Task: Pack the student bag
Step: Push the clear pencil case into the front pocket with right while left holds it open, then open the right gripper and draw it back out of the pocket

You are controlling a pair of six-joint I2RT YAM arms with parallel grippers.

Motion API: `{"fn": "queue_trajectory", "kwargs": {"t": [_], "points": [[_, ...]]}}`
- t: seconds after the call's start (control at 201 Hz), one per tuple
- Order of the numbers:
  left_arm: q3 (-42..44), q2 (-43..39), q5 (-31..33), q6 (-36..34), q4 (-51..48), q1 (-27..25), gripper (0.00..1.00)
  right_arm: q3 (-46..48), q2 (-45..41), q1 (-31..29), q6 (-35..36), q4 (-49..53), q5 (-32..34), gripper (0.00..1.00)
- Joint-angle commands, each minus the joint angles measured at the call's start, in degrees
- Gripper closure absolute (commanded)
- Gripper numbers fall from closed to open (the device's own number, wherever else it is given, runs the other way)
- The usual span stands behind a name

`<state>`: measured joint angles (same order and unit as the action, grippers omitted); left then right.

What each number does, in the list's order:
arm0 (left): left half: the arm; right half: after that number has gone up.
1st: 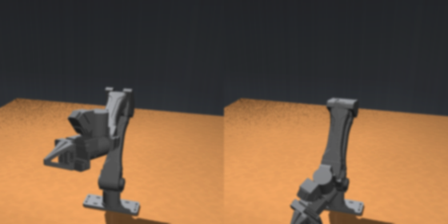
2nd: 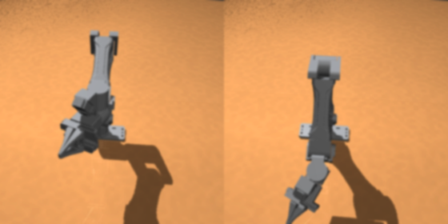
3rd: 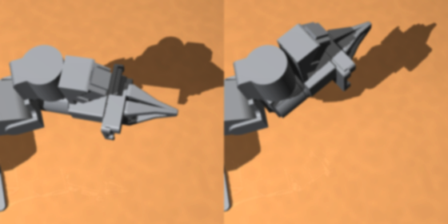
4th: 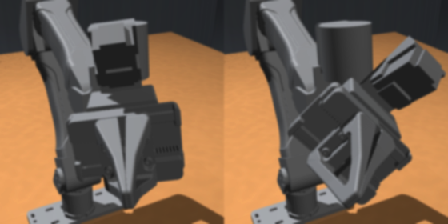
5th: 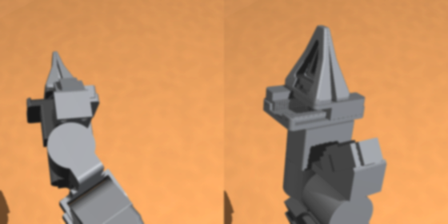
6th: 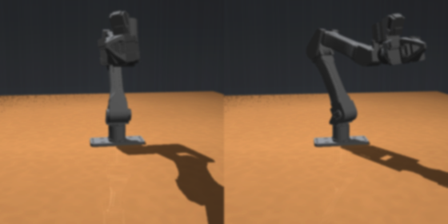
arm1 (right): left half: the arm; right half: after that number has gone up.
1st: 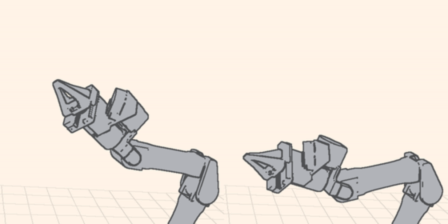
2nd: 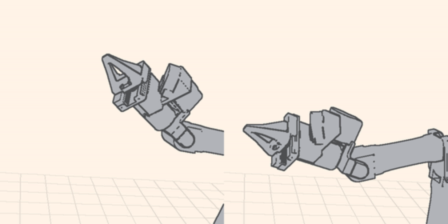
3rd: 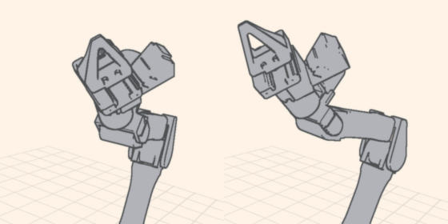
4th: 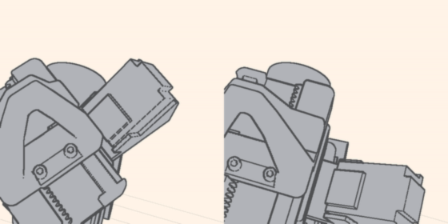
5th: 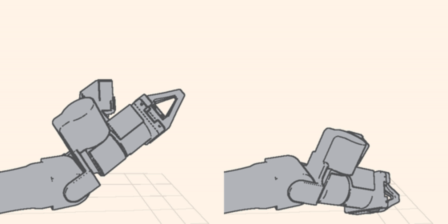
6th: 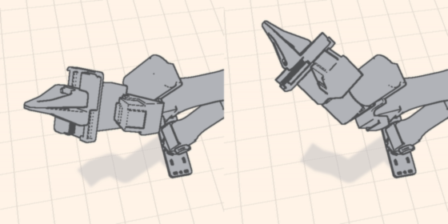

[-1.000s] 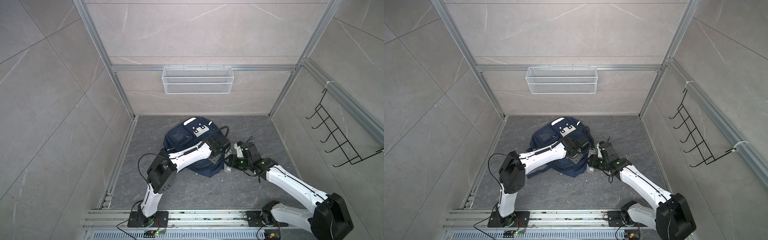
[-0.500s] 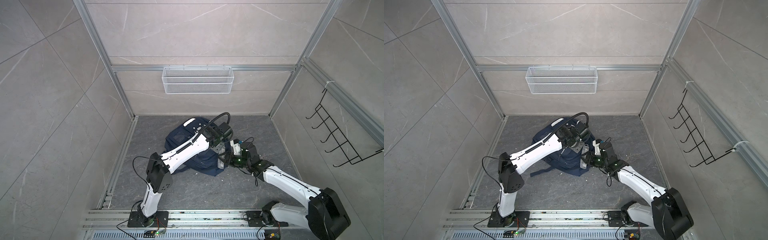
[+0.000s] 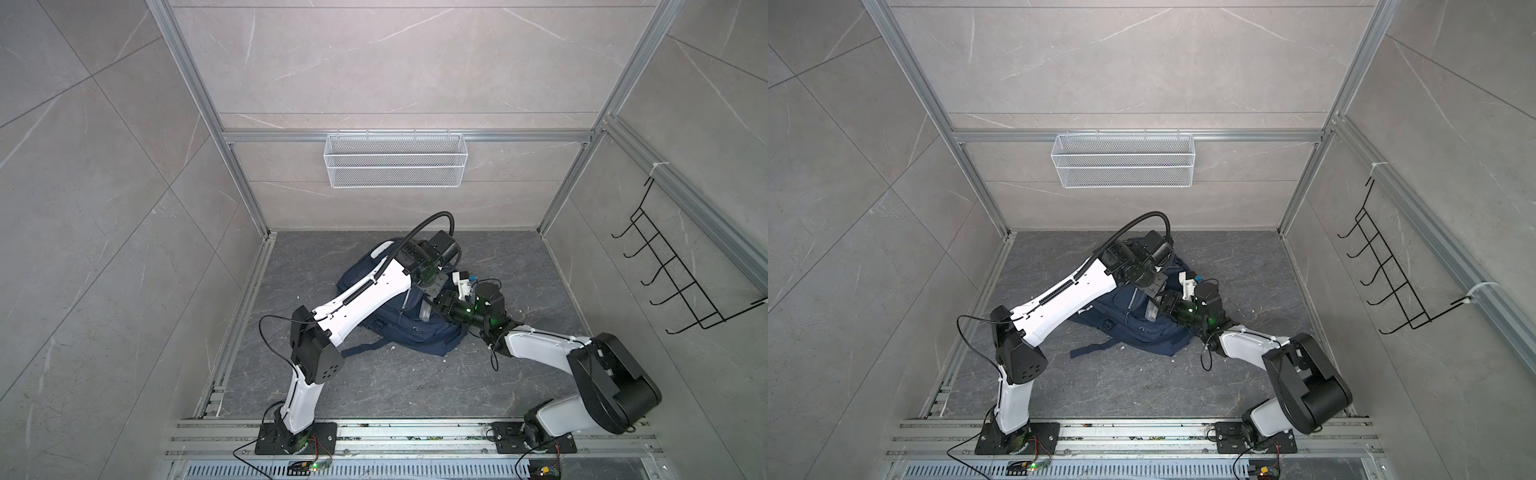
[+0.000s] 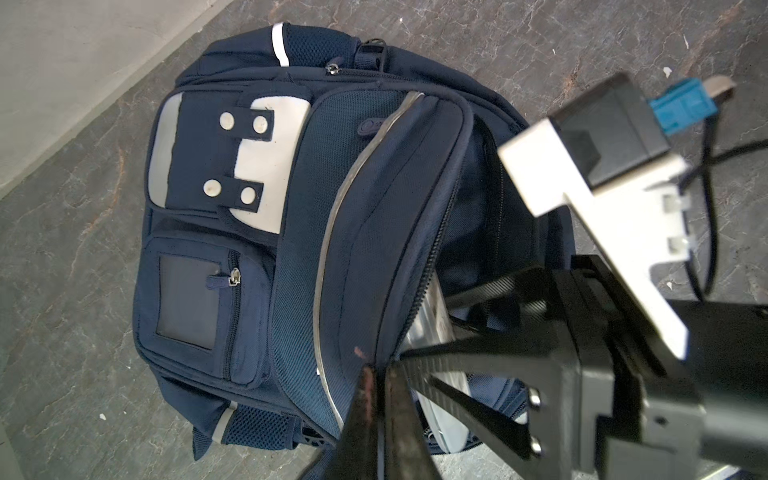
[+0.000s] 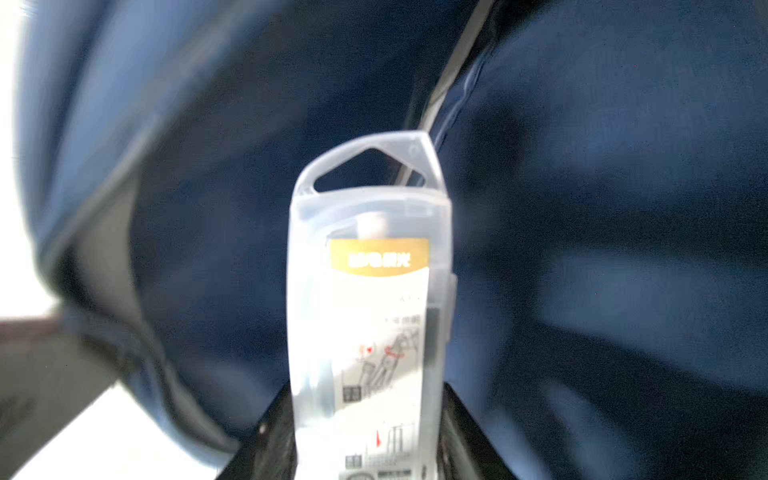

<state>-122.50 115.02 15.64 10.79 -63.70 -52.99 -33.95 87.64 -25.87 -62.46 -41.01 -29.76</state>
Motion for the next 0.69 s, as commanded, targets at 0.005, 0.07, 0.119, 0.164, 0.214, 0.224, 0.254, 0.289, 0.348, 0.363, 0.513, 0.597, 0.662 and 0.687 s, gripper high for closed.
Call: {"fn": "queue_trajectory", "kwargs": {"t": [0.005, 0.07, 0.119, 0.164, 0.214, 0.224, 0.254, 0.289, 0.348, 0.363, 0.513, 0.597, 0.662, 0.687], "points": [[0.36, -5.25, -2.56, 1.38, 3.16, 0.43, 1.0, 0.02, 5.52, 0.38, -7.27, -16.68, -1.51, 0.63], [0.5, -5.24, -3.21, 1.68, 3.22, 0.57, 1.0, -1.2, 9.23, 0.34, -9.26, -21.02, -1.76, 0.62], [0.62, -5.24, -3.67, 2.04, 3.39, 0.54, 1.0, -2.08, 11.71, 0.36, -10.54, -23.72, -1.55, 0.61], [0.84, -5.3, -4.02, 2.28, 3.6, 0.61, 1.0, -2.76, 13.89, 0.38, -11.49, -25.85, -1.14, 0.6], [1.2, -5.51, -4.38, 2.48, 4.04, 0.7, 1.0, -3.83, 16.05, 0.38, -12.42, -27.41, -0.75, 0.58], [1.23, -5.53, -4.43, 2.62, 4.09, 0.7, 1.0, -4.05, 16.55, 0.38, -12.64, -27.7, -0.57, 0.57], [1.52, -5.66, -4.58, 2.75, 4.3, 0.83, 1.0, -4.6, 18.03, 0.38, -13.45, -28.96, -0.31, 0.56], [1.66, -5.77, -4.73, 2.9, 4.58, 0.96, 1.0, -5.39, 19.98, 0.38, -14.57, -31.38, -0.12, 0.56], [2.06, -5.93, -5.09, 3.21, 4.9, 1.21, 1.0, -6.73, 23.44, 0.38, -17.1, -35.06, -0.08, 0.55], [2.13, -5.99, -5.26, 3.32, 4.97, 1.3, 1.0, -7.12, 24.18, 0.38, -17.81, -36.38, -0.09, 0.54], [3.11, -6.24, -5.83, 3.72, 5.5, 1.61, 1.0, -9.08, 30.39, 0.33, -22.85, -42.69, -0.03, 0.4], [3.69, -6.52, -5.77, 3.81, 5.82, 1.86, 1.0, -6.93, 28.54, 0.46, -19.77, -39.25, 0.9, 0.15], [4.27, -6.66, -5.83, 3.91, 6.02, 2.23, 1.0, -6.06, 25.76, 0.43, -16.44, -32.5, 1.02, 0.08], [4.43, -6.74, -5.94, 3.9, 6.11, 2.4, 1.0, -5.93, 24.73, 0.46, -15.43, -29.96, 1.16, 0.07]]}}
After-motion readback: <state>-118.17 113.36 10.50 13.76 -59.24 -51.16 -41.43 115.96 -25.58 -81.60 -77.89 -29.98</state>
